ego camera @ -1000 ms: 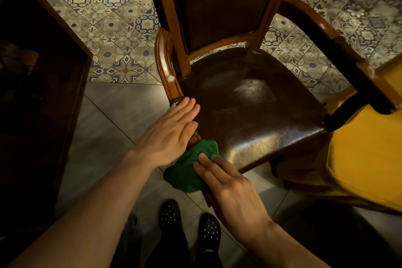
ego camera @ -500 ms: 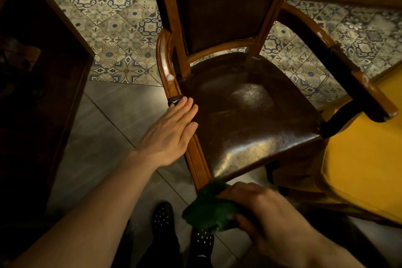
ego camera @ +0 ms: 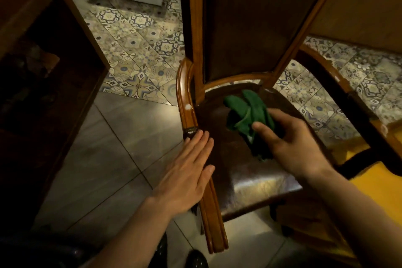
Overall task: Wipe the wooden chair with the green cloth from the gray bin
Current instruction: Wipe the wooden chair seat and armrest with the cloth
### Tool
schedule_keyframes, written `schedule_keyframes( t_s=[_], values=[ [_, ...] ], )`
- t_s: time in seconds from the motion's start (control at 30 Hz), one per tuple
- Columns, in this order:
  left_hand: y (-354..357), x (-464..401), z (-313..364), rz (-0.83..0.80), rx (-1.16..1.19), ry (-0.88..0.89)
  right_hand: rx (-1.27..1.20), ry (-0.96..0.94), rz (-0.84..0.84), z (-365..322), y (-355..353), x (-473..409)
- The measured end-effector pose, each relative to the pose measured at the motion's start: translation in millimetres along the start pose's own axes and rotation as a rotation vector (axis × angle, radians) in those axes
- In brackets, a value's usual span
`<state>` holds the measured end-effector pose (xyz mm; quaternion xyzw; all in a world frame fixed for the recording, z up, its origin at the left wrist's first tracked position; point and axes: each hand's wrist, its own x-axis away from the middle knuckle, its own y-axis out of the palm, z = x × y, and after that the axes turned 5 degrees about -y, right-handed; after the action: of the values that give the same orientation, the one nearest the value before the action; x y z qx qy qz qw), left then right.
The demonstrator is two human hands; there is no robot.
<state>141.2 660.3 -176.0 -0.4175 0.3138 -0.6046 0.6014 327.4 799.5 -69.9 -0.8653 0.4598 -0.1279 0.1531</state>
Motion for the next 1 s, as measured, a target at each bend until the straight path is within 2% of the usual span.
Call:
schedule_keyframes(
  t_s=[0.13, 0.3, 0.4, 0.53, 0.7, 0.87, 1.0],
  values=[
    [3, 1, 2, 0.075, -0.045, 0.001, 0.365, -0.296, -0.072, -3, 58, -54],
    [6, 3, -2, 0.105, -0.081, -0.035, 0.713, -0.518, -0.390, 16, 100, -94],
    [13, -2, -9, 0.063, -0.036, 0.012, 0.735, -0.572, -0.464, 28, 109, -118],
    [14, -3, -7, 0.031, -0.049, 0.029, 0.676, -0.571, -0.403, 32, 117, -151],
    [14, -7, -10, 0.008, -0.090, 0.054, 0.798, -0.511, -0.374, 23, 126, -210],
    [17, -9, -11, 0.034, -0.195, 0.068, 0.977, -0.602, -0.376, 17, 140, -235],
    [22, -12, -13, 0.051, -0.233, 0.087, 0.948, -0.549, -0.395, 14, 146, -235]
  ],
)
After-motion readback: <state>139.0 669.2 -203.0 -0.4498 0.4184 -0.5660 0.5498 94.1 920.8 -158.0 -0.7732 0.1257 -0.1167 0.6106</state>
